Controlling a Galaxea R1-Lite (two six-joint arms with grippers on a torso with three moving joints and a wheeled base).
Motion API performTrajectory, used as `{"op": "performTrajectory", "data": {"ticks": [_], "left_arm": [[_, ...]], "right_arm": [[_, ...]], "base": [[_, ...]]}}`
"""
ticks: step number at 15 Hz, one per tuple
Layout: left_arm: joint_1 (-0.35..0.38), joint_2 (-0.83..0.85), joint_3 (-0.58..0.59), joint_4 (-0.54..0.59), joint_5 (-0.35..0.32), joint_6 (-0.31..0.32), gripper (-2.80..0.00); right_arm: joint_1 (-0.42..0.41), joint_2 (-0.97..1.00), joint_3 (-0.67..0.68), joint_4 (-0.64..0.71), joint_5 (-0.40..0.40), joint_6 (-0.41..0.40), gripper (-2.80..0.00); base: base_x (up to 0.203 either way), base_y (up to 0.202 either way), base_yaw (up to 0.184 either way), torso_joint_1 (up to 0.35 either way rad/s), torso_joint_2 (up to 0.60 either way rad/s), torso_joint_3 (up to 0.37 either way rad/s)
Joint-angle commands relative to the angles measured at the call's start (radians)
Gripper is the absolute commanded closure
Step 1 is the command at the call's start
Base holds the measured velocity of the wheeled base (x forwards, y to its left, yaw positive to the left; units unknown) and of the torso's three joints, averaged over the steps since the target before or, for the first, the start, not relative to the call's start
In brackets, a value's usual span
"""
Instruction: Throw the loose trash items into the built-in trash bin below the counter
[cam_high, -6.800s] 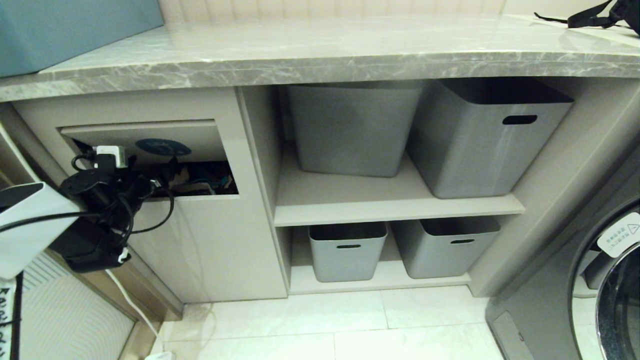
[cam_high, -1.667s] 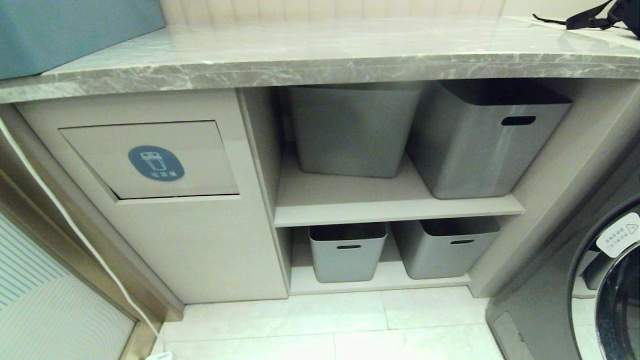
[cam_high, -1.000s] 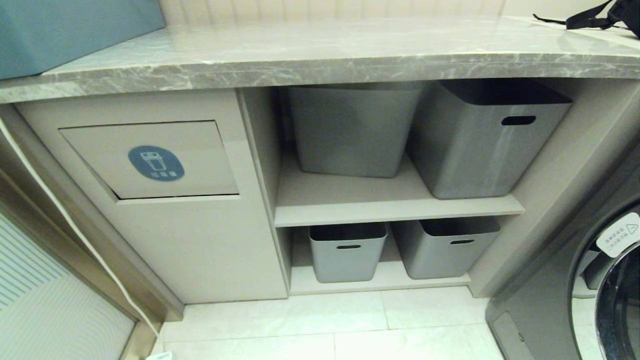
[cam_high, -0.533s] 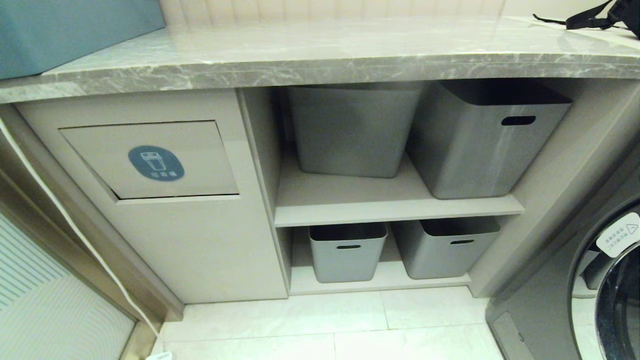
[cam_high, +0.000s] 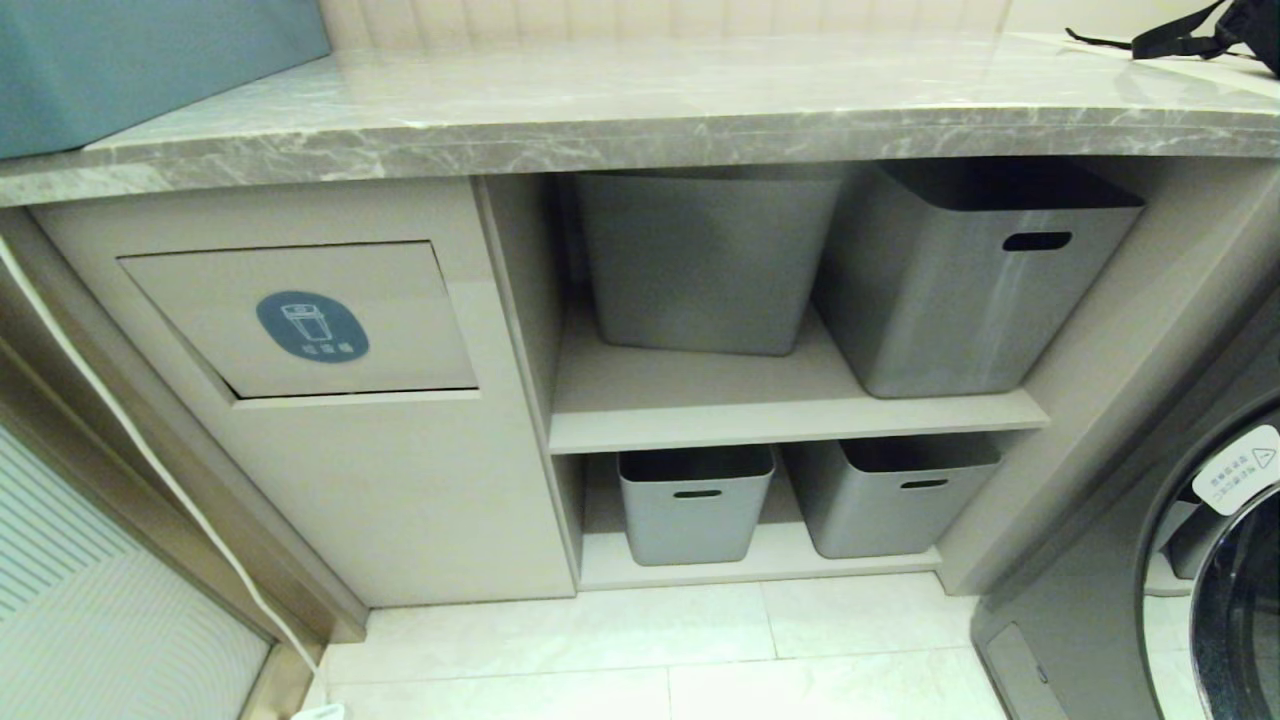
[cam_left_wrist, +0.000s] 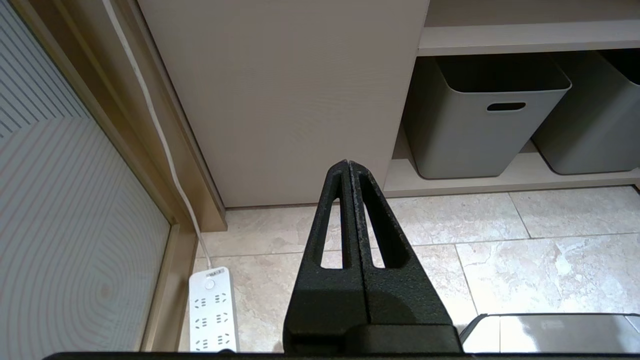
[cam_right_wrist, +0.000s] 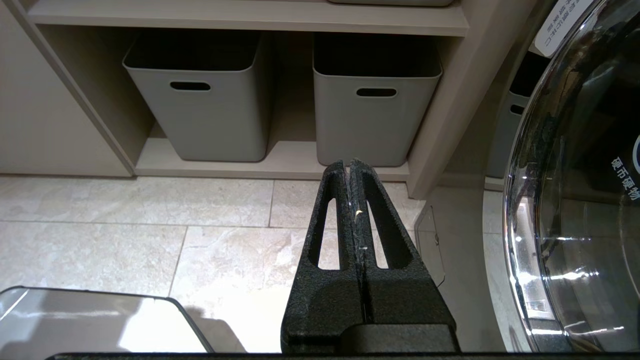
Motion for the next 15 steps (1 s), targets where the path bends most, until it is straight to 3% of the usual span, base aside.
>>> {"op": "performTrajectory", "data": {"ticks": [1,15], "left_arm": [[0.0,-0.003,0.0,0.001,0.0,0.0,0.0],[0.0,-0.003,0.0,0.001,0.0,0.0,0.0]], "right_arm": [[0.0,-0.001,-0.001,0.0,0.0,0.002,0.0],[0.0,-0.001,0.0,-0.007,-0.026,0.033,0.0]], "base": [[0.0,0.0,0.0,0.0,0.0,0.0],[0.0,0.0,0.0,0.0,0.0,0.0]]}}
